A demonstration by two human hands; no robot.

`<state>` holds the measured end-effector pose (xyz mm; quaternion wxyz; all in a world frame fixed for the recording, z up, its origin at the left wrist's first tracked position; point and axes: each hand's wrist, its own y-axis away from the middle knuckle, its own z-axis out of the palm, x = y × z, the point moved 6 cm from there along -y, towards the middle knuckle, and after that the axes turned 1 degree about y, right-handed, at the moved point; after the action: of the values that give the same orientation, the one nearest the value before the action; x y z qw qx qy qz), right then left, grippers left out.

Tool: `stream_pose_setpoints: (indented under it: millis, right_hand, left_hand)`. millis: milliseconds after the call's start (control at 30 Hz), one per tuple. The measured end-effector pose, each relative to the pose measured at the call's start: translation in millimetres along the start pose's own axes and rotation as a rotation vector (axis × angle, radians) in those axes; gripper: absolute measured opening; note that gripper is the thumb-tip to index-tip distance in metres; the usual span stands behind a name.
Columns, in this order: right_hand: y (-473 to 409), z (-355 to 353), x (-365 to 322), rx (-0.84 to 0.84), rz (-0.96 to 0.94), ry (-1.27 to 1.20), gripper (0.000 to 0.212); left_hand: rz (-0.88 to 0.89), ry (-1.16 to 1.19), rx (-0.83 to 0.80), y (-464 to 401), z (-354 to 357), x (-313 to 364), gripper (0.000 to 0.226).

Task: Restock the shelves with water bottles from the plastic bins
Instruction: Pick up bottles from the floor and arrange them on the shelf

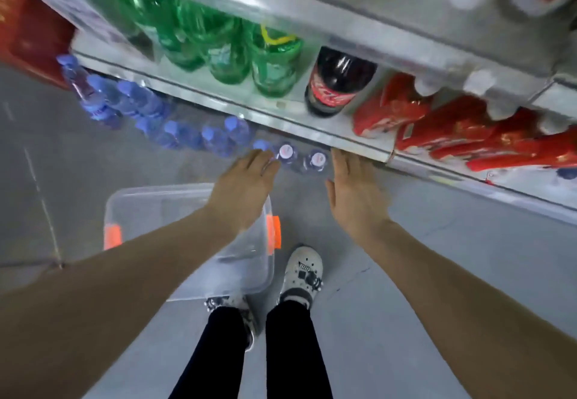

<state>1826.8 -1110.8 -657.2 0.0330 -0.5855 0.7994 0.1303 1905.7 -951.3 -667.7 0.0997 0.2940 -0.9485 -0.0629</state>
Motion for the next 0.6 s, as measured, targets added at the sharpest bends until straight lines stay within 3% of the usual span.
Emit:
stream_pose_setpoints:
  millis: [300, 600]
  right_hand:
    - [-62, 171, 55, -0.064, 0.1, -0.169, 0.059]
    - [-60, 207, 58, 0.012, 0.231, -0.496, 0.034]
  left_hand:
    - [0.052, -0.011, -0.007, -52, 154, -20, 0.06]
    - [0.004, -0.026, -0.014, -53, 179, -22, 0.067]
